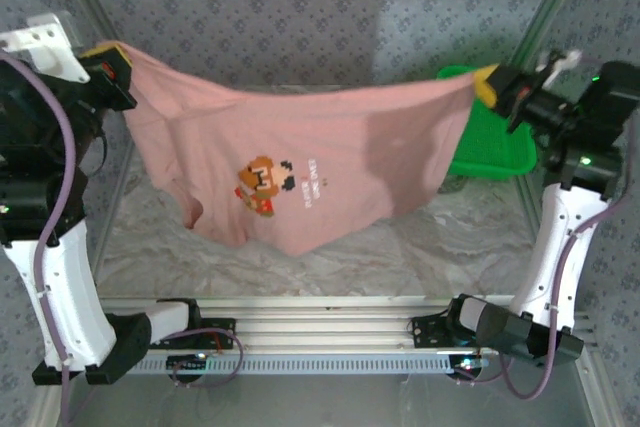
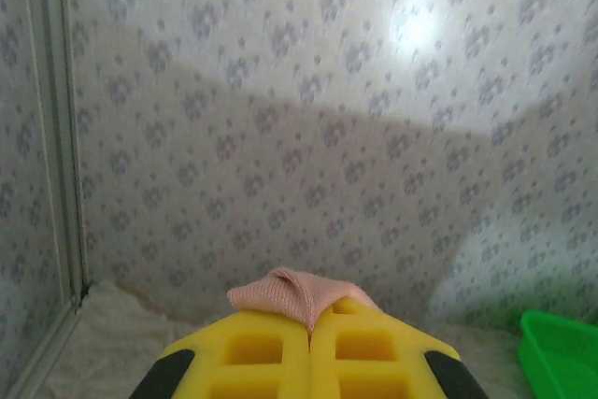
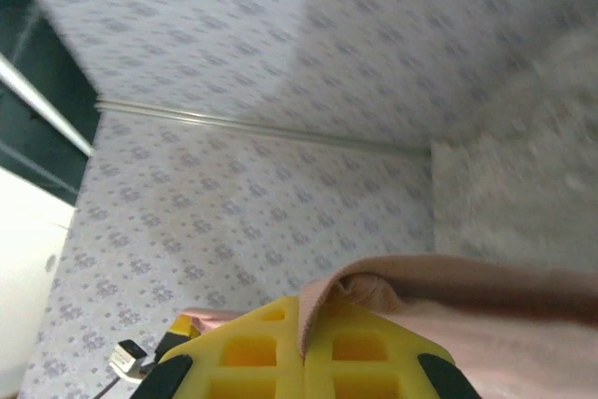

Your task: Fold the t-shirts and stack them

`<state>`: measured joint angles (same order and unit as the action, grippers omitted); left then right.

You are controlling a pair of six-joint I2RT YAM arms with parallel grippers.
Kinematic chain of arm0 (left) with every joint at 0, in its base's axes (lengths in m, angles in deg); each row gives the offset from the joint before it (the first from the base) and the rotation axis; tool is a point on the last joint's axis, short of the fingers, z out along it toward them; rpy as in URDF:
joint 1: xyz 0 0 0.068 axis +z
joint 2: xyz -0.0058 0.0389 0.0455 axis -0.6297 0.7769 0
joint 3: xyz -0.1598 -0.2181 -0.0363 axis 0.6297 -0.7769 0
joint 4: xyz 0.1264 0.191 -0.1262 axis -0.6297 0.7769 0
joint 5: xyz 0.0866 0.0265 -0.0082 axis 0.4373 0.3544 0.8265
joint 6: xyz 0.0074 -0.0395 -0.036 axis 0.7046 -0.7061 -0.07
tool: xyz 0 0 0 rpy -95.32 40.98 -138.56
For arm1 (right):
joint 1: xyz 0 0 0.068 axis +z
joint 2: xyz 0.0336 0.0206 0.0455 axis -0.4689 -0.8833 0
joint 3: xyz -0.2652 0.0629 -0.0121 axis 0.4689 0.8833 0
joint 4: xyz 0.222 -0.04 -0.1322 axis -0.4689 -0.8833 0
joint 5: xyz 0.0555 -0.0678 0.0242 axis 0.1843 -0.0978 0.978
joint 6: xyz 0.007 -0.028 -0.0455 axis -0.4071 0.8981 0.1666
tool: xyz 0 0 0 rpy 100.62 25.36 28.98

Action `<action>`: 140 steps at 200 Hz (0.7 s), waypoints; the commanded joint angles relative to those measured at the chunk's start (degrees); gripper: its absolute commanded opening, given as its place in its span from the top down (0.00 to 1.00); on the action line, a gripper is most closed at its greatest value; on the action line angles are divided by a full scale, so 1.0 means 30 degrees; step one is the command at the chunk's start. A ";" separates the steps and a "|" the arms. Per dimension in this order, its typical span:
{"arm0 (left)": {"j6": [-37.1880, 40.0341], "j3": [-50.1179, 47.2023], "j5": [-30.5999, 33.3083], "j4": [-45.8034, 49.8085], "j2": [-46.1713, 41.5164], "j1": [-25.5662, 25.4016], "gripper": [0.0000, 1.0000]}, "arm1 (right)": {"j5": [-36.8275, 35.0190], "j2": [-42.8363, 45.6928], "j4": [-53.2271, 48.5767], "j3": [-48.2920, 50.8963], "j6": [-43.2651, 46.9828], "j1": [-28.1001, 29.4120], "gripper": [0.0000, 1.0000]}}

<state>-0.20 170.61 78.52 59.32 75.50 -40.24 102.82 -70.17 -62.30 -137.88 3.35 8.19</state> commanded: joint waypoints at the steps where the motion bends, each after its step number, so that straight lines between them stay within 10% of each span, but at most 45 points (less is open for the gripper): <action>1: -0.0585 -0.3614 -0.0442 -0.1461 -0.1247 0.0055 1.00 | -0.2001 0.0479 -0.7749 0.1711 0.6647 0.1819 1.00; 70: -0.2630 -1.6923 0.0721 -0.0982 -0.6256 -0.0035 1.00 | -1.1538 -0.2212 -1.3596 0.8171 1.3574 0.9426 1.00; 140: -0.2661 -2.0690 0.1594 0.0791 -0.8265 -0.0035 1.00 | -1.3584 -0.5713 -1.4812 0.9218 1.5921 1.1216 1.00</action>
<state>-7.46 110.73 81.65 60.70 51.46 -40.26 64.61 -82.01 -105.47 -111.54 46.68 41.28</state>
